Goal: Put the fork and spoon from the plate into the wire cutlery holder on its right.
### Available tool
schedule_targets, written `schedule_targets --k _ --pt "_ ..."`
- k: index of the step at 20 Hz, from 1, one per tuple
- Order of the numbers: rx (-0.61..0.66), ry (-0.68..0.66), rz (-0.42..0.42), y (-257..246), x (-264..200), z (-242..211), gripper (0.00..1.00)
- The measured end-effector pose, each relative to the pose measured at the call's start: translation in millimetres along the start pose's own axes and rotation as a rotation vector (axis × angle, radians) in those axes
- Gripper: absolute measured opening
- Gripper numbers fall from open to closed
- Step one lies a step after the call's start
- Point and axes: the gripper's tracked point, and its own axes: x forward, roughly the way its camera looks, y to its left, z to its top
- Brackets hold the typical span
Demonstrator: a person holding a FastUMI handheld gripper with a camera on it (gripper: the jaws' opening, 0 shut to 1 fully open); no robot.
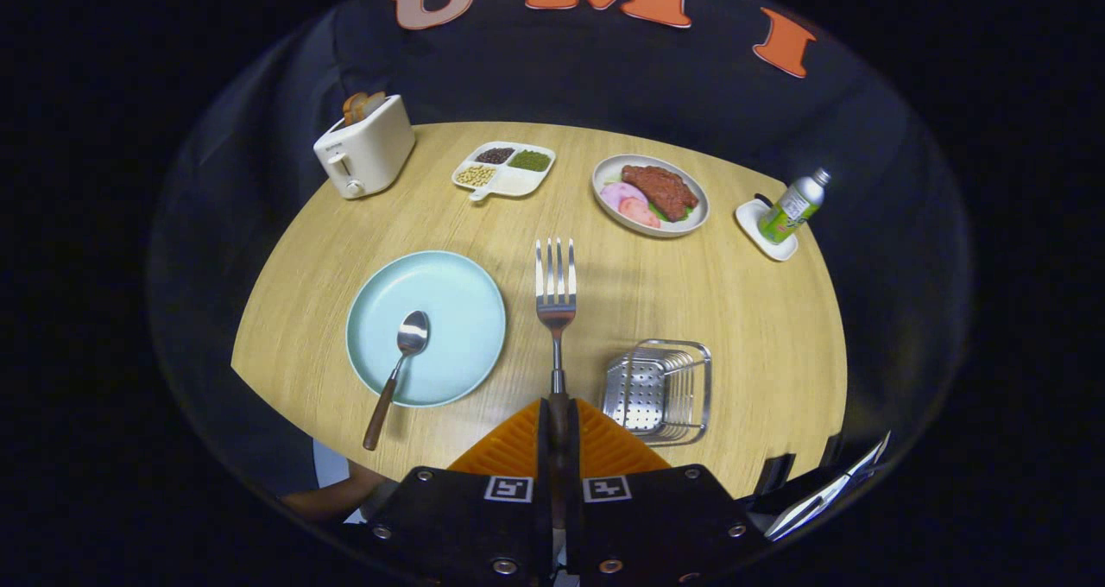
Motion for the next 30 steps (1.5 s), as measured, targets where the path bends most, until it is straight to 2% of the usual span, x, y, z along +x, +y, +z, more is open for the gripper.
schedule_targets --k 7,12,20,25,30 --pt "0.039 0.058 -0.053 -51 -9 -45 0.07" --pt "0.061 0.145 -0.028 -54 11 -77 0.07" --pt "0.078 0.232 -0.006 -69 20 -79 0.07" --pt "0.055 0.313 0.01 -69 23 -80 0.07" --pt "-0.013 0.394 -0.009 -76 19 -73 0.07"
